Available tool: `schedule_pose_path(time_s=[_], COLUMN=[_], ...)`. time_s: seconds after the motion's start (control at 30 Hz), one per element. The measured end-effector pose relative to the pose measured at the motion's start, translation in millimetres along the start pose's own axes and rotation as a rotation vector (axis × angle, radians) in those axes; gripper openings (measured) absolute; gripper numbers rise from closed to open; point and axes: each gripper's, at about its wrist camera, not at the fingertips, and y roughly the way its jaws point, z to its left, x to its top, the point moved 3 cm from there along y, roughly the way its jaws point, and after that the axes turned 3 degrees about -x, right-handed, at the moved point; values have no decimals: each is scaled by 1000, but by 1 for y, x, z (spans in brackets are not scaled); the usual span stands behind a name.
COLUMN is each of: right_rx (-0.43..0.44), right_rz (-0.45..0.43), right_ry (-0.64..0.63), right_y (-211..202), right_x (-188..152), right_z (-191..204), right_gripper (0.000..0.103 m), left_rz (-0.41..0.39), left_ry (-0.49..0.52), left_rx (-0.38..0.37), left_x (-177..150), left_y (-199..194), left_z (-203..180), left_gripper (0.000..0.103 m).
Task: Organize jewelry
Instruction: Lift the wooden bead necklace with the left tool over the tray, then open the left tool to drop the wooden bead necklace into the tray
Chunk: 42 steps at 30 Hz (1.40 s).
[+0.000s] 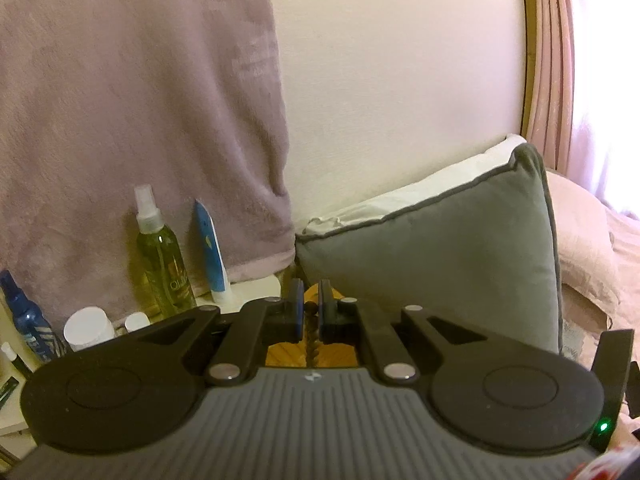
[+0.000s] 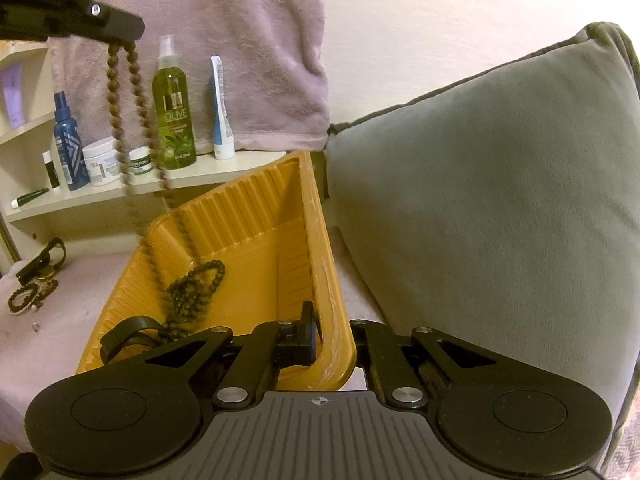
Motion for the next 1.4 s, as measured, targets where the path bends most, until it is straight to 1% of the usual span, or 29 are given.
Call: schedule_pose_path(time_s=[0.5,0.77,0.83,0.87,0.9,0.97,1.17,1.3,1.4], right_rx=[3,3,1,1,2,2,5,5,5], right_rz=[1,10,10,11,11,12,14,14,15], right_ry=[20,16,18,18,19,17,18,17,17], right_y=[2,2,3,3,3,3,3,2,2], right_x=[-1,-1,-1,-1,-1,-1,-1,-1,-2], right_z=[-3,-3,-3,-3,-2,-2,-3,-3,-3], right_gripper=[5,5,5,5,5,5,5,5,5], left_rz=[75,76,75,75,74,69,29,-2,-12], left_ry=[-74,-107,-102,-102,-105,-111,-146,-173,-199], left_rx=[11,11,15,16,16,16,39,85,135], left_x=[-35,-45,-46,-46,-46,-46,-49,-55,-66], left_y=[27,31,31,31,31,29,9,-12,-29], left_z=[7,10,9,9,10,11,21,35,54], left_gripper=[6,6,8,13,20,26,27,30,31])
